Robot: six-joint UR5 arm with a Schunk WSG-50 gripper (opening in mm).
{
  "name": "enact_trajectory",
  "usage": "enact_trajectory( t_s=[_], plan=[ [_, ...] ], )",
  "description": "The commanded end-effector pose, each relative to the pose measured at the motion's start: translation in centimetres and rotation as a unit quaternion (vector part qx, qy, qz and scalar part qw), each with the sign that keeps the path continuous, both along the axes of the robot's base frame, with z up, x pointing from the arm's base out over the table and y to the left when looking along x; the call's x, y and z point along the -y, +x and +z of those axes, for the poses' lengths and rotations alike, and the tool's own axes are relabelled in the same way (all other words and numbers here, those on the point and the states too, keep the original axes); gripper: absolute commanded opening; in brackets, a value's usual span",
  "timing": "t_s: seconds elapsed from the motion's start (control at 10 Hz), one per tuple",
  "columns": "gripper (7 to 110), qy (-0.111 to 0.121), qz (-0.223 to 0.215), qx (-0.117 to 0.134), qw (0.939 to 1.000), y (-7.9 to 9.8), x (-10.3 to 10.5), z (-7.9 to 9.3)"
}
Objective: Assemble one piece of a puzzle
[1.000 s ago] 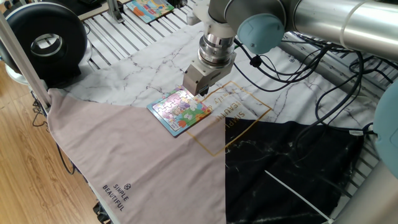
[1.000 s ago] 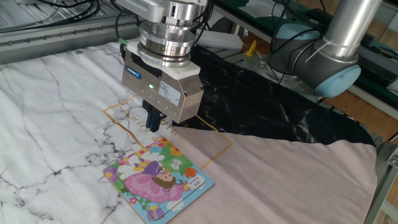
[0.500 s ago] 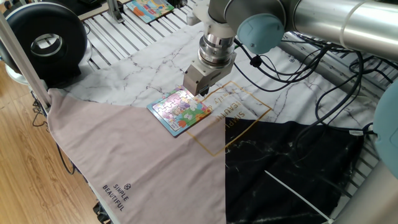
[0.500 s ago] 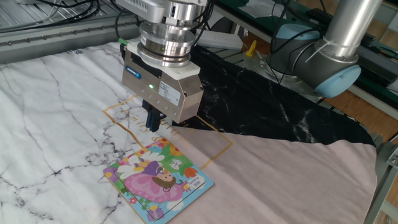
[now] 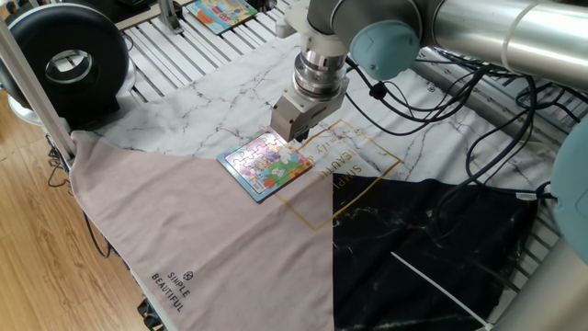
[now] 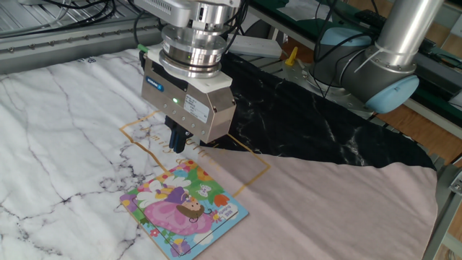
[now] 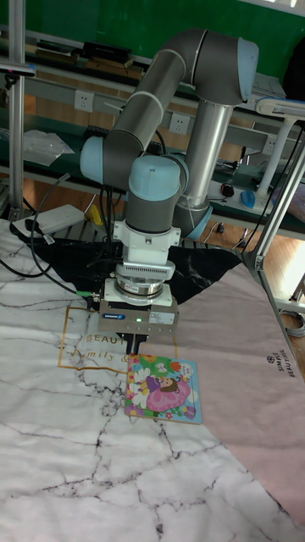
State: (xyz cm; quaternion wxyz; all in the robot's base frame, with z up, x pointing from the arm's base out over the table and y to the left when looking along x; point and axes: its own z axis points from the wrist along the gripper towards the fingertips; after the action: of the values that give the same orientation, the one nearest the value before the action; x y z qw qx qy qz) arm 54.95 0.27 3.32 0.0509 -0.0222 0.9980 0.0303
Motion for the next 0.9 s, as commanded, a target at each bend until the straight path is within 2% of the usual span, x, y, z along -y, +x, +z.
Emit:
enact_trajectory(
  t_s=[0.0, 0.8],
  plan=[
    [7, 0.005, -0.004, 0.001, 1.0, 0.13, -0.12, 0.08],
    [7, 0.004, -0.002, 0.005, 1.0, 0.33, -0.04, 0.01]
  ],
)
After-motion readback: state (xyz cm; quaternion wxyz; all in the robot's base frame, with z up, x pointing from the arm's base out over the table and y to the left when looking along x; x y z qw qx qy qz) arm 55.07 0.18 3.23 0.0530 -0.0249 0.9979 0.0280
